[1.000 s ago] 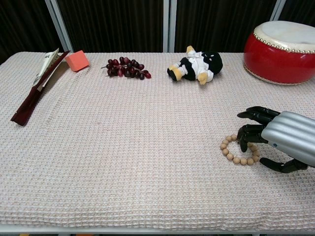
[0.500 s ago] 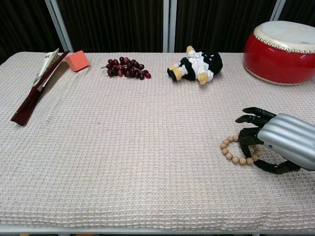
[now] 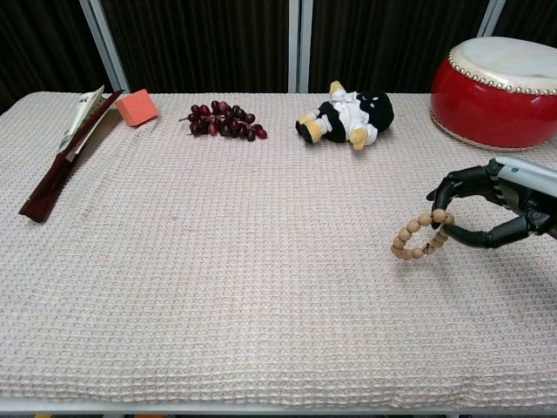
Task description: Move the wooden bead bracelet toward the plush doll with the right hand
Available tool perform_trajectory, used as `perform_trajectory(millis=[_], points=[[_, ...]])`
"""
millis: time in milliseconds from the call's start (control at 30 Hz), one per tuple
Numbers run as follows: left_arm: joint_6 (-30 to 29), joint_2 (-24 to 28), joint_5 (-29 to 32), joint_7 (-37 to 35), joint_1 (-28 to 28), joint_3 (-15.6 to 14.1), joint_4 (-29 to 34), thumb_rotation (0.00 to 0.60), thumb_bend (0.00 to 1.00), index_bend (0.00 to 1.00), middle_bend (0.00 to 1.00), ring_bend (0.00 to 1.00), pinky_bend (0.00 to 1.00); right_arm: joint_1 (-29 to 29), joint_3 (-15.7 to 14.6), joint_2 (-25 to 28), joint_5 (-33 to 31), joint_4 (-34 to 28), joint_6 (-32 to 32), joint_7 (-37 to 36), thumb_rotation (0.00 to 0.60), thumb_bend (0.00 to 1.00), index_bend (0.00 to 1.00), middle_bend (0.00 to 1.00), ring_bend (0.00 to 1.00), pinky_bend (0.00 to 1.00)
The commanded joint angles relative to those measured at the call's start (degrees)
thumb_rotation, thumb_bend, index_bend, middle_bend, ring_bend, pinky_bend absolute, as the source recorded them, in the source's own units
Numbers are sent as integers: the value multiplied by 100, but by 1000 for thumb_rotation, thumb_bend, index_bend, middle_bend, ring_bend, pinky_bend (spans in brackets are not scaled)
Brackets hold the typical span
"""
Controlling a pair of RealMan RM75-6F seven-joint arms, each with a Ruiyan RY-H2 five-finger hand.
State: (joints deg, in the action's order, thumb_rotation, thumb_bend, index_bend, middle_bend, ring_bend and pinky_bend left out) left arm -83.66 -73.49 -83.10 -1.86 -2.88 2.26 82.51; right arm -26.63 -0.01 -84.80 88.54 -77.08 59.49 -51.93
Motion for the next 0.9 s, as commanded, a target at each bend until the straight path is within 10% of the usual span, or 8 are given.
perform_trajectory(millis=[33,467,667,900], points=[[31,5,-4,26,-27,3,27,600,0,109,102,0,14,-316,308,1214,-286,-1244,-1282,-3730,600,409,677,492,175,0],[74,62,-31,124,-88,-3,172,600,0,109,102,0,14,-779,-394,1079,1397,-156,-119,-8330,600,523,585,452,132,0],[114,84,-39,155,-110,-26,215,600,0,109,102,0,14,-917,-589,903,1564,282,487,-8906,588,527,467,434,103,0],[147,92,-18,165,-127,-31,235,600,0,109,103,0,14,-959,-659,724,1488,549,821,-8393,442,536,344,398,69,0]])
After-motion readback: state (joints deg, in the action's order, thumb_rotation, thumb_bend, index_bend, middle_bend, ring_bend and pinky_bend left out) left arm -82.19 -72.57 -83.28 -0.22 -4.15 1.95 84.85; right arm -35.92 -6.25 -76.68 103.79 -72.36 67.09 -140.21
